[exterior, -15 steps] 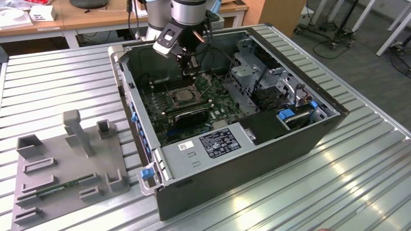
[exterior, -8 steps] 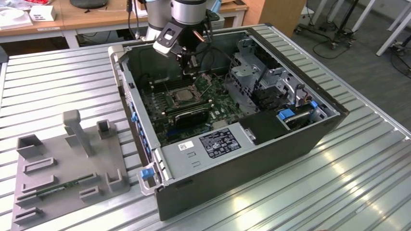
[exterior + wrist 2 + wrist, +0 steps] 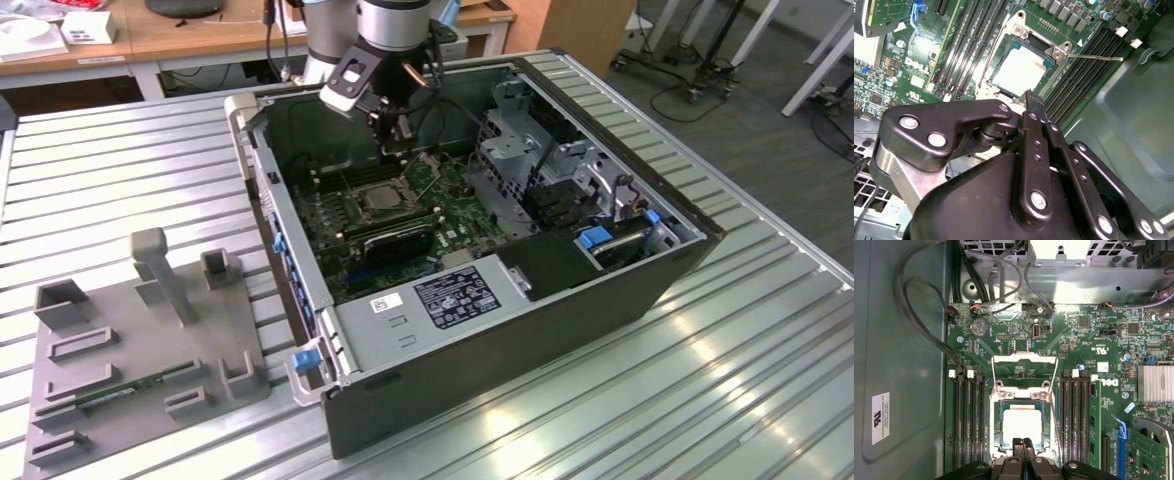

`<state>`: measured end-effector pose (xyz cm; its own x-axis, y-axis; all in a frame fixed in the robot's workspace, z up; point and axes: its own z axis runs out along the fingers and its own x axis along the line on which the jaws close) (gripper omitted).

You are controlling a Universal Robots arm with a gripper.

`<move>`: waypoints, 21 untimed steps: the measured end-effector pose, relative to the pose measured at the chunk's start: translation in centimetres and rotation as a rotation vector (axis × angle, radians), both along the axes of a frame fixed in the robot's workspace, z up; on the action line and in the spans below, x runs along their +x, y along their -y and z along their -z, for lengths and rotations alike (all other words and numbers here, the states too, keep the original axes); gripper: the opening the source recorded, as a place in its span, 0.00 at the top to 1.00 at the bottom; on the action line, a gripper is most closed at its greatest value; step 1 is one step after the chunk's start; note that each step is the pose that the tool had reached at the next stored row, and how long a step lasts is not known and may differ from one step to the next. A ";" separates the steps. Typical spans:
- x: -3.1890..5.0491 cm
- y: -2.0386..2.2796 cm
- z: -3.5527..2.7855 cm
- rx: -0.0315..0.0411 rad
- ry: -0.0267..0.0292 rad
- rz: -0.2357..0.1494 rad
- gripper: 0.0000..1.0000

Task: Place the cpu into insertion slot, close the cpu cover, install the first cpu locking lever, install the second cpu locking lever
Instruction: 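Close the cpu cover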

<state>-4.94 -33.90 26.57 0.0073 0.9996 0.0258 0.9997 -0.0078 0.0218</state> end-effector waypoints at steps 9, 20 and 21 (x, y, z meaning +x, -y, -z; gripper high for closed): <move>0.12 0.00 0.00 0.0000 0.0008 0.000 0.89; 0.86 0.00 0.00 0.0000 0.0008 0.000 0.89; 1.05 0.00 0.00 -0.0001 0.0008 0.000 0.89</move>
<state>-3.89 -33.90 26.57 0.0072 0.9996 0.0258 0.9997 -0.0078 0.0226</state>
